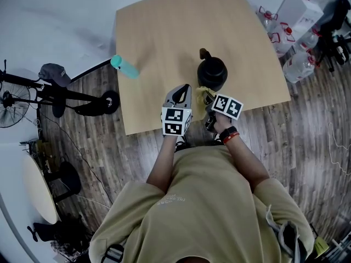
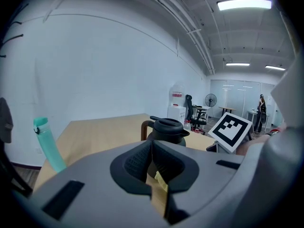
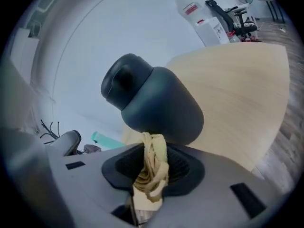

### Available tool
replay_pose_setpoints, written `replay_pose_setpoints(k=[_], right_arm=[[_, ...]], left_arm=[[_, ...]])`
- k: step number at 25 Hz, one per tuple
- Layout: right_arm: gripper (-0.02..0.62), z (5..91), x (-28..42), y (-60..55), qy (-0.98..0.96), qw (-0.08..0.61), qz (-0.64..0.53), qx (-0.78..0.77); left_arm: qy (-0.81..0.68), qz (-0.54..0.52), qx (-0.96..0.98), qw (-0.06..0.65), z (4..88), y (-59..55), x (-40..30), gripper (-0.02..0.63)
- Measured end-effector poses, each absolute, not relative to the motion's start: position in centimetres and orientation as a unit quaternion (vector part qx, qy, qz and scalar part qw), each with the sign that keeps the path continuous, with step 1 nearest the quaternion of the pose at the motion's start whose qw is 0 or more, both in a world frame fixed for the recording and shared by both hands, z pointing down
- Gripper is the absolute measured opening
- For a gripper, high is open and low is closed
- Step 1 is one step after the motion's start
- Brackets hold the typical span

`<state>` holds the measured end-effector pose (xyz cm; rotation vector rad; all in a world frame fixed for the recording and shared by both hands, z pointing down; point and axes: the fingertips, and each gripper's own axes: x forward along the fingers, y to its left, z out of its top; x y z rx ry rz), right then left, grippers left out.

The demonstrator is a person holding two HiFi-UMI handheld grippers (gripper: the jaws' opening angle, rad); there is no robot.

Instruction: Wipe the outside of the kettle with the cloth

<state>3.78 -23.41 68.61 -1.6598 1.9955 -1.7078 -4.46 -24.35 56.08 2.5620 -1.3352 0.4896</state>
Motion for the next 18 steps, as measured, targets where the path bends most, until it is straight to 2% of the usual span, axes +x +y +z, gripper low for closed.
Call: replay_pose_setpoints(k=[18], right_arm=[[0.120,68.3,10.4,-21.6,0.652,0.004,-0.532,-0.540]], left_arm=[[-0.459,0.172,0.865,0.109,56.6,-22.7,0.0,0.026]])
